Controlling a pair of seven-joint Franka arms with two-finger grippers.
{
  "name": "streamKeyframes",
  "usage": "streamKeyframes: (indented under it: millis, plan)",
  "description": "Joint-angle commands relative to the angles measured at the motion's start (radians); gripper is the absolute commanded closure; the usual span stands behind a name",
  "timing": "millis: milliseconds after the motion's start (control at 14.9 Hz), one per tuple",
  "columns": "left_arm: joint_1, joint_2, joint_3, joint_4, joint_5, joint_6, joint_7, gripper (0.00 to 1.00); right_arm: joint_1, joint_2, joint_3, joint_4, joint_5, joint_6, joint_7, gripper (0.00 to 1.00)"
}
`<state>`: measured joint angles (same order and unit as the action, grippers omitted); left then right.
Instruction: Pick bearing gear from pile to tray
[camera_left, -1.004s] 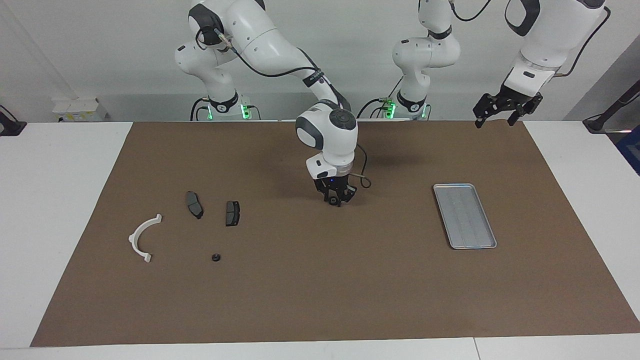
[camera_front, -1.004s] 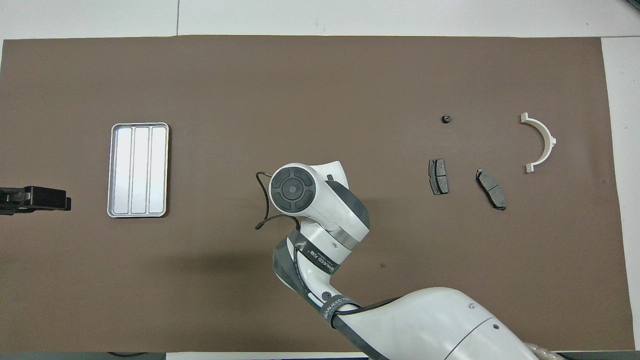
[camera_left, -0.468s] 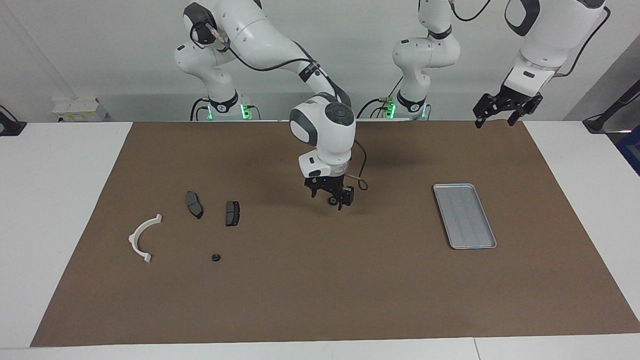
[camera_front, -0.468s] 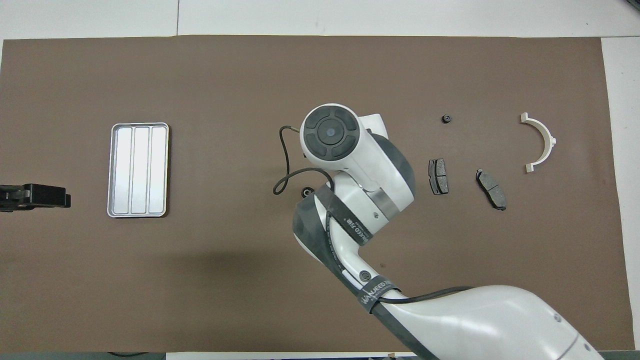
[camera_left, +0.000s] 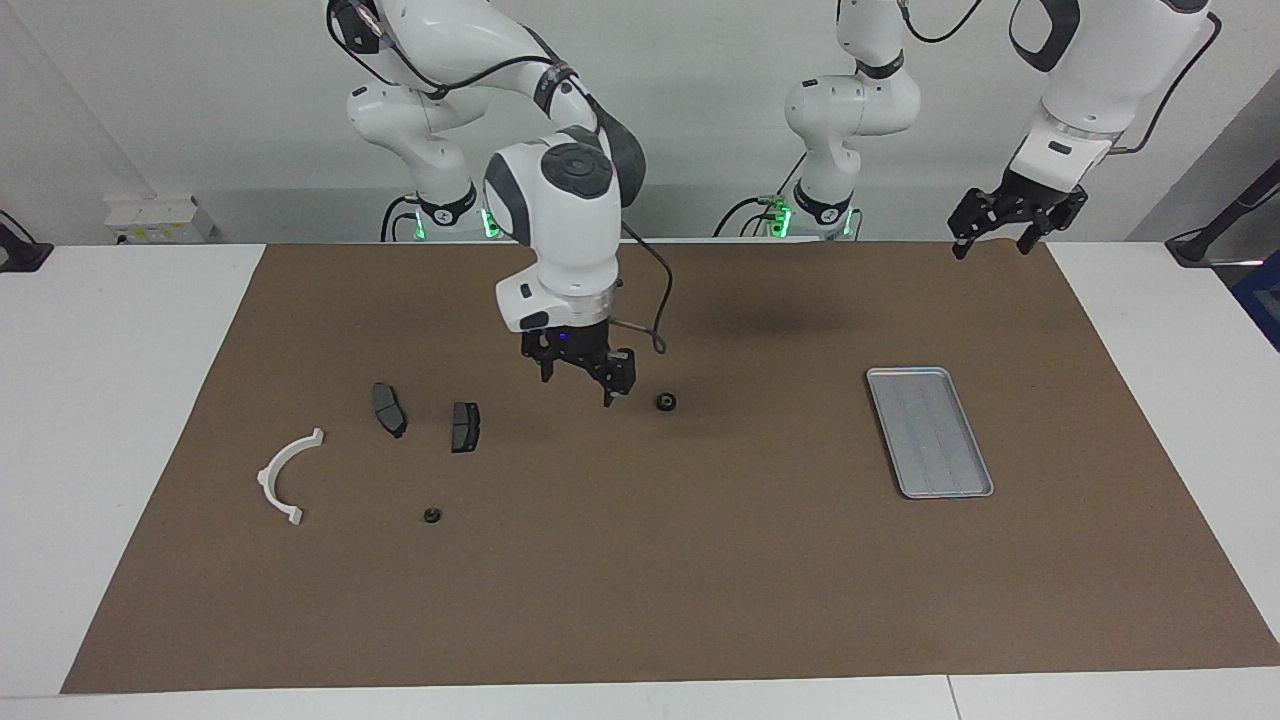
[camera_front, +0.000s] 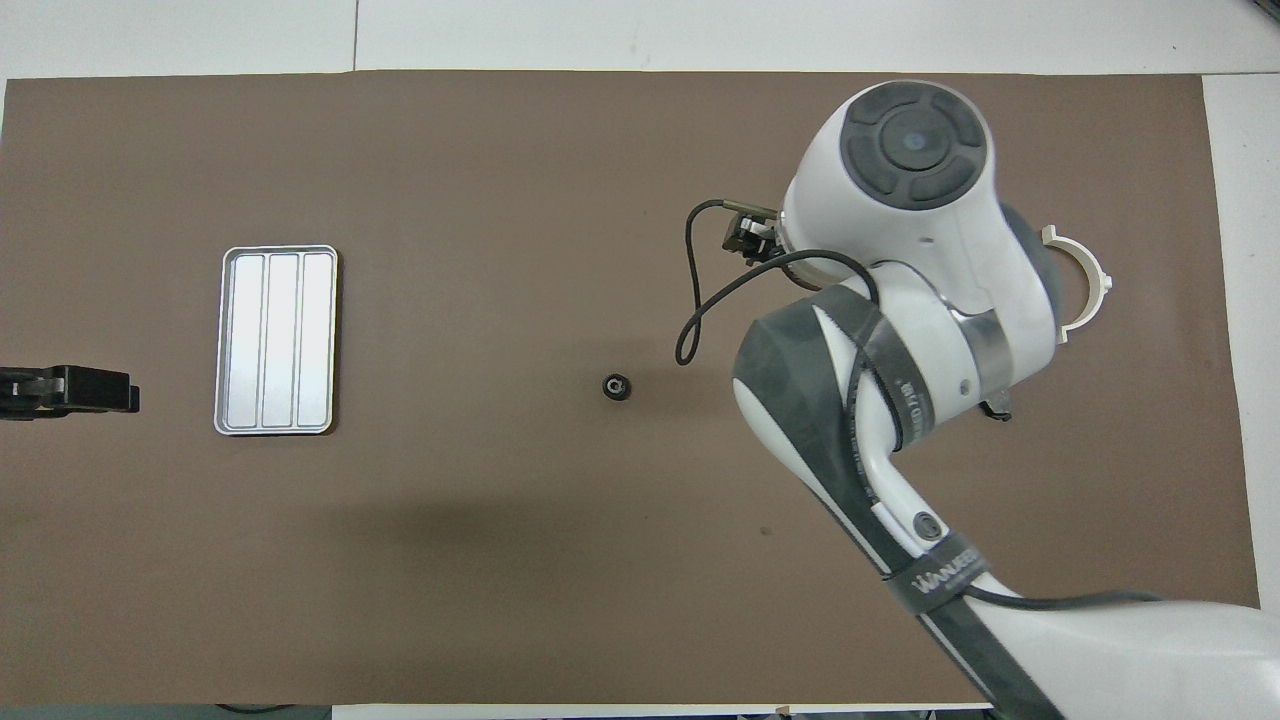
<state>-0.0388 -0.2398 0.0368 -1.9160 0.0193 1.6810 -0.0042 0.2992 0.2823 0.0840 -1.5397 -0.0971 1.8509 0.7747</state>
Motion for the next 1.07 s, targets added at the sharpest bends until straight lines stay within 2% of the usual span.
streamKeyframes:
  millis: [0, 201, 268, 468, 803, 1004]
  plan:
    - [-0.001, -0.021, 0.005, -0.014, -0.001, 0.019, -0.007, 0.28, -0.075, -0.040, 0.013, -0.017, 0.033, -0.041, -0.148, 0.00]
    - [-0.024, -0.013, -0.003, 0.002, -0.001, 0.017, -0.052, 0.50, -0.147, -0.048, 0.013, -0.017, 0.037, -0.050, -0.286, 0.00]
    - [-0.041, -0.009, -0.017, 0.008, -0.001, 0.020, -0.087, 0.53, -0.176, -0.046, 0.013, -0.019, 0.039, -0.045, -0.334, 0.00]
    - [-0.113, -0.006, -0.035, -0.001, -0.002, 0.058, -0.180, 0.53, -0.239, -0.040, 0.013, -0.025, 0.040, -0.027, -0.449, 0.00]
    - [-0.246, 0.000, -0.038, -0.026, -0.007, 0.132, -0.362, 0.41, -0.287, 0.000, 0.013, -0.054, 0.039, 0.071, -0.472, 0.00]
    - [-0.334, 0.058, -0.035, -0.035, -0.007, 0.170, -0.448, 0.41, -0.299, 0.046, 0.013, -0.056, 0.039, 0.125, -0.472, 0.00]
